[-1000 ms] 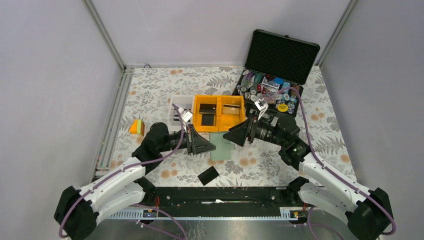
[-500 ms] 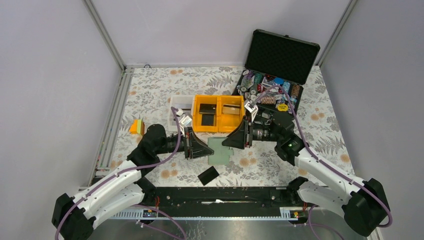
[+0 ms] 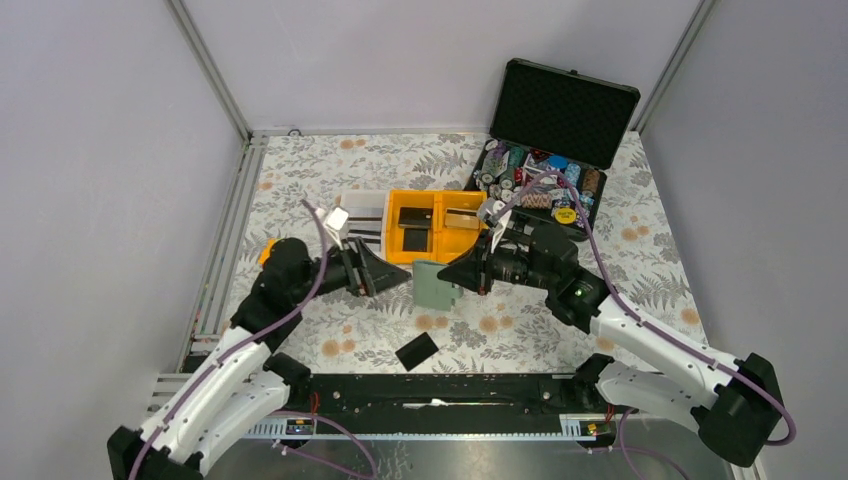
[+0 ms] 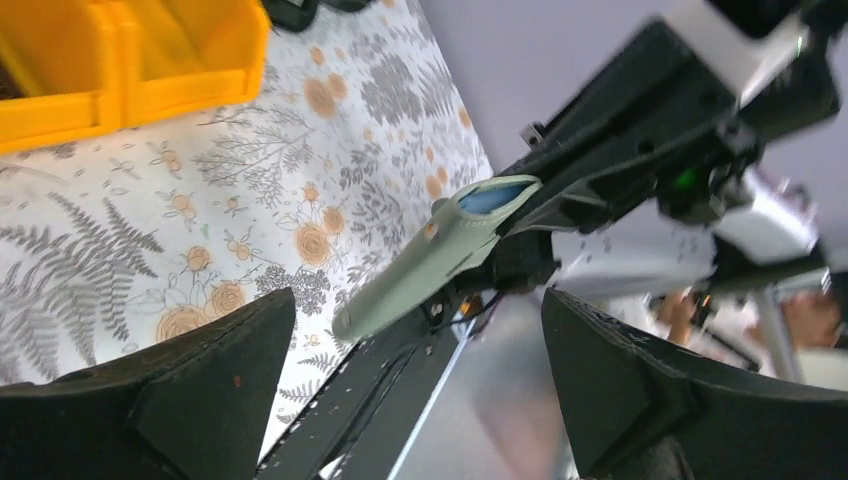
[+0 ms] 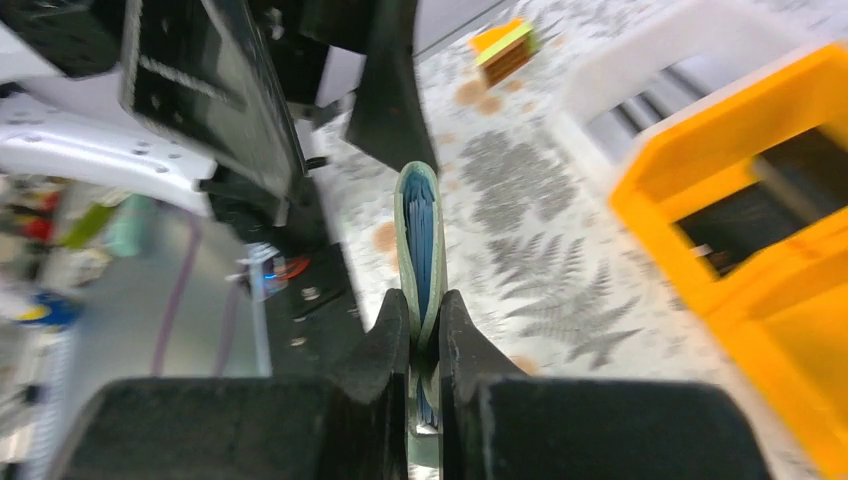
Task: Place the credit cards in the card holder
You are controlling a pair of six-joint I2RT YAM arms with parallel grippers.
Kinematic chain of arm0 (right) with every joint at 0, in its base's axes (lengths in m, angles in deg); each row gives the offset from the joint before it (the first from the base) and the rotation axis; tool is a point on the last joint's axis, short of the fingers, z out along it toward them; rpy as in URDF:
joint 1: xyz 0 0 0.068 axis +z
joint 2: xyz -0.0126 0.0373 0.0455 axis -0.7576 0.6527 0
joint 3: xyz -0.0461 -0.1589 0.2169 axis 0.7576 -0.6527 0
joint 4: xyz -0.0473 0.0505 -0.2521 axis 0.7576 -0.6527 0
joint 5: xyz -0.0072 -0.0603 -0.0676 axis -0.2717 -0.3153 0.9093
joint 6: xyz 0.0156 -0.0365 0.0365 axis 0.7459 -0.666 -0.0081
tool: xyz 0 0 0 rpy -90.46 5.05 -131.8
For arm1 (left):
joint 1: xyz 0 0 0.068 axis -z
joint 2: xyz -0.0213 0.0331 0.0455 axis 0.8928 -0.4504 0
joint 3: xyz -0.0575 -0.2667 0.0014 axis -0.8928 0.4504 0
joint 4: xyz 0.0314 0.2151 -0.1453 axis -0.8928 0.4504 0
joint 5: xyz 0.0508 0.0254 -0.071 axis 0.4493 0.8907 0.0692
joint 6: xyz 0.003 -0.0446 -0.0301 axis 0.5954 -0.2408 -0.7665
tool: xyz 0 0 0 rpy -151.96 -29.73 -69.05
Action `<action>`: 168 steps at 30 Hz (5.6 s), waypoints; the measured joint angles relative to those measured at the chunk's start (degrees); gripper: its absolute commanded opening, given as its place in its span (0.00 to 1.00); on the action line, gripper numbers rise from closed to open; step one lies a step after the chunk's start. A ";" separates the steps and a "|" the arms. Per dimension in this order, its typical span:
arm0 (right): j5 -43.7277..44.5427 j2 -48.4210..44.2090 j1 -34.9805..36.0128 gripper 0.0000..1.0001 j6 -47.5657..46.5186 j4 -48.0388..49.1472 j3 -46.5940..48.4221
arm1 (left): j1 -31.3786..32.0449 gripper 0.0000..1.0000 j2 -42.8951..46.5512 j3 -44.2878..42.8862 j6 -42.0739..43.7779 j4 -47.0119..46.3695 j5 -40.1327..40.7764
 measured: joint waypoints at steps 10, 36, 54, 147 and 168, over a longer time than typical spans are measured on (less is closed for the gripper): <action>19.08 -1.51 13.73 0.00 -25.55 7.21 -2.71 | -7.74 0.99 4.26 1.55 -26.51 1.22 0.22; 40.89 9.73 36.83 0.37 -68.22 19.47 -3.41 | -10.67 0.00 6.51 5.84 -36.72 8.48 -4.55; 51.52 -1.55 21.07 0.82 -9.01 7.96 -3.58 | -10.64 0.00 29.79 9.86 -3.80 2.47 20.85; 21.33 30.32 10.56 0.00 27.71 8.28 13.68 | 3.85 0.00 19.80 14.56 6.80 0.55 37.44; 25.70 31.21 12.50 0.00 23.32 -0.66 18.40 | 6.03 0.00 18.38 14.43 6.93 0.46 41.20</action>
